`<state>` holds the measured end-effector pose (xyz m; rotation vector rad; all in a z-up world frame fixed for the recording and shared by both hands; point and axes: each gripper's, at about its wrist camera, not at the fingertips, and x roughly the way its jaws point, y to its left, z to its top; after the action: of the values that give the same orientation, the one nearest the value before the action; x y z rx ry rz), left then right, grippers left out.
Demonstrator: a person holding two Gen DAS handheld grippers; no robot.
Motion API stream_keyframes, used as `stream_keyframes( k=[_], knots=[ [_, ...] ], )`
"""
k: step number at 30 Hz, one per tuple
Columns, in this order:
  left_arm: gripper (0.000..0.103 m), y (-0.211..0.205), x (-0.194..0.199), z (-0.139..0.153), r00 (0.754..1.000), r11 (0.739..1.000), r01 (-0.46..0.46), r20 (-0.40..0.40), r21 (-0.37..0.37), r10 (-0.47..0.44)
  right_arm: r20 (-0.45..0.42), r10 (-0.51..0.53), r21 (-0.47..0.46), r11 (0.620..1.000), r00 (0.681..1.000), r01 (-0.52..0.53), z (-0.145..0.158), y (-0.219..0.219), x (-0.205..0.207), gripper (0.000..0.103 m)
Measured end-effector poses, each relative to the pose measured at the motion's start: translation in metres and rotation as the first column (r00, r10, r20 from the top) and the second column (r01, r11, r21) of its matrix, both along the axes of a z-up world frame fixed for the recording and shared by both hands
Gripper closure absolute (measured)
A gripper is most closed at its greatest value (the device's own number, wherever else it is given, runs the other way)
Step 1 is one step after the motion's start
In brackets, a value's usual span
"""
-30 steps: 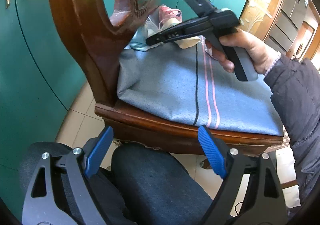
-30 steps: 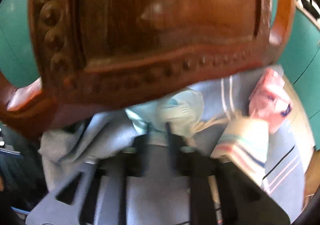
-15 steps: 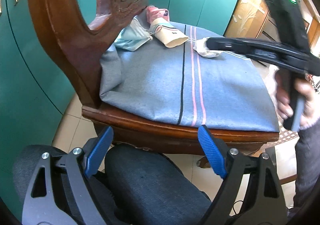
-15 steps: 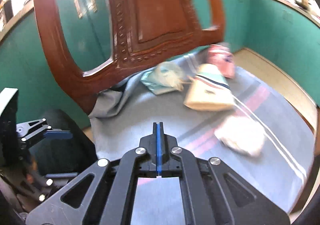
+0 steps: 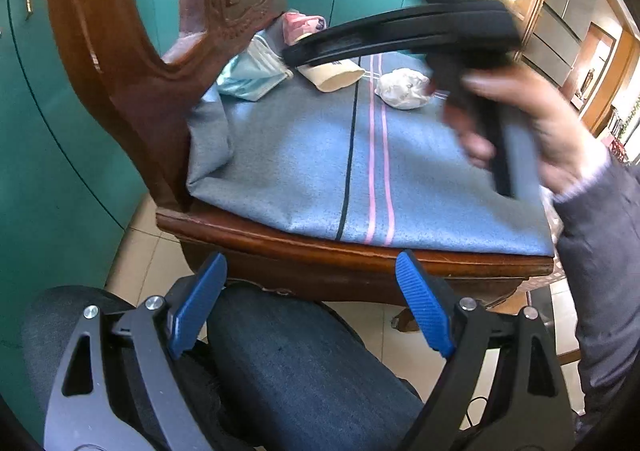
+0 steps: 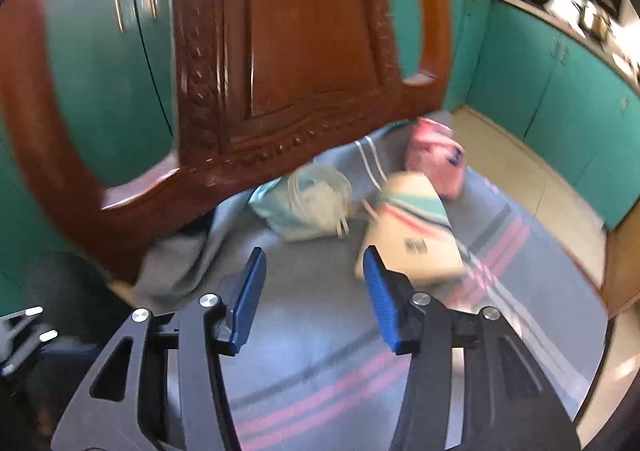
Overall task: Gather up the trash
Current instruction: 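Grasp the light blue face mask with the right gripper, then lift the face mask with the right gripper while the left gripper grasps the cream striped paper cup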
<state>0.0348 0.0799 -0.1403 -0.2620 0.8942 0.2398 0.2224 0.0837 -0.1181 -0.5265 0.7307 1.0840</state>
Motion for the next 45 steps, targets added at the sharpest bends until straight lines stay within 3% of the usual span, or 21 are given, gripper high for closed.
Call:
stream_keyframes(
  k=[5,7,8,11,19,23,28,30,34,37,42,45],
  knots=[
    [0.016,0.003,0.0,0.004,1.0,1.0,-0.016,0.008,0.004,0.016,0.035,0.059,-0.067,0.996,0.998,-0.057,-0.02,0.05,0.008,0.053],
    [0.016,0.003,0.001,0.005,1.0,1.0,-0.016,0.012,0.005,0.016,0.022,0.091,-0.087,0.992,0.996,-0.088,-0.028,0.059,0.007,0.078],
    [0.016,0.003,0.001,0.006,1.0,1.0,-0.016,0.015,0.007,0.016,0.003,0.101,-0.107,0.989,0.995,-0.1,-0.033,0.061,0.007,0.097],
    [0.016,0.002,0.003,0.006,1.0,1.0,-0.011,0.017,0.006,0.011,-0.015,0.089,-0.102,0.991,0.996,-0.09,-0.033,0.05,0.004,0.101],
    [0.016,0.002,0.022,0.012,0.998,0.999,0.033,0.046,-0.026,-0.032,-0.069,-0.125,0.081,0.988,0.99,0.13,0.015,-0.061,-0.006,0.101],
    [0.016,-0.001,0.052,0.025,0.992,0.994,0.087,0.101,-0.062,-0.08,-0.096,-0.279,0.141,0.946,0.955,0.291,0.031,-0.136,-0.008,0.101],
    [0.014,0.01,0.121,0.034,0.991,0.984,0.072,0.124,-0.16,-0.052,-0.054,-0.434,0.132,0.89,0.899,0.437,0.036,-0.205,-0.013,0.101],
    [0.013,0.014,0.149,0.034,0.991,0.981,0.056,0.128,-0.187,-0.032,-0.081,-0.459,0.145,0.873,0.885,0.466,0.033,-0.225,-0.013,0.101],
    [0.011,0.035,0.211,0.02,0.995,0.98,-0.09,0.028,-0.176,0.096,-0.104,-0.467,0.149,0.866,0.878,0.478,0.024,-0.24,-0.02,0.101],
    [0.011,0.052,0.25,0.007,0.978,0.963,-0.207,-0.073,-0.173,0.197,-0.131,-0.458,0.149,0.868,0.879,0.474,0.018,-0.239,-0.026,0.101],
    [0.011,0.071,0.291,-0.022,0.943,0.933,-0.308,-0.189,-0.185,0.274,-0.128,-0.432,0.128,0.886,0.893,0.447,0.01,-0.229,-0.036,0.101],
    [0.011,0.068,0.3,-0.032,0.944,0.943,-0.29,-0.21,-0.162,0.254,-0.15,-0.415,0.126,0.892,0.898,0.433,0.006,-0.225,-0.038,0.101]
  ],
)
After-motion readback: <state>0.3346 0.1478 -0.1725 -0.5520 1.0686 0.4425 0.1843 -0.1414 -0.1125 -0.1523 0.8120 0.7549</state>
